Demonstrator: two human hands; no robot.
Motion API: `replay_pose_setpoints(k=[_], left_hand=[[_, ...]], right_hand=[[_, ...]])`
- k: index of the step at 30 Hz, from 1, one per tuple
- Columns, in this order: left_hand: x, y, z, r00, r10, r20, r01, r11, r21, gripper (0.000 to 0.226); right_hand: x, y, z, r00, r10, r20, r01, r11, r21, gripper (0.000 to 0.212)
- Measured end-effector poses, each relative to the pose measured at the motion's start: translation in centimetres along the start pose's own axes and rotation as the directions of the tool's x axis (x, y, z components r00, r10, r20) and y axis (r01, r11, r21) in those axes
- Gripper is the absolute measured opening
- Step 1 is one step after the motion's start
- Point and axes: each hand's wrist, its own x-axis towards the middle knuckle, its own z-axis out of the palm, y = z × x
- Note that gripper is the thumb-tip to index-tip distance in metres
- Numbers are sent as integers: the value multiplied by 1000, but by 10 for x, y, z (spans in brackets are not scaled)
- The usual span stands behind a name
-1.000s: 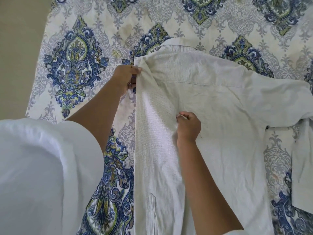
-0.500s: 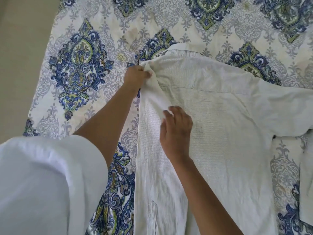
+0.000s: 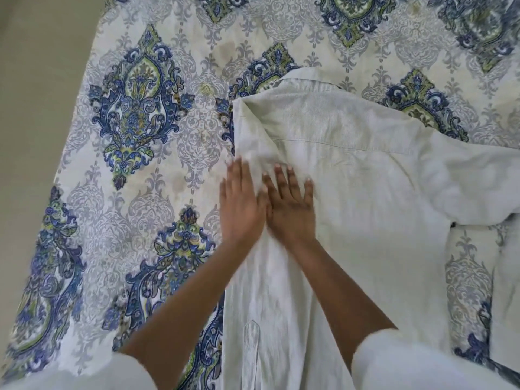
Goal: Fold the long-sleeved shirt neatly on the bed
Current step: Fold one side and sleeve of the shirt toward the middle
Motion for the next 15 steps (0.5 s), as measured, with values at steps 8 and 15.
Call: replay_pose_setpoints(k=[8,15], left_hand=[[-43,-51,5,988,98,115,-137,906,400,63],[-107,-73,15,970,202,135,-241,860,449,58]], right_hand=[[-13,-11,-13,995,14,-97,-8,998,56,55],[-22,-1,-7,998,-65,11,65,997,-52,58]])
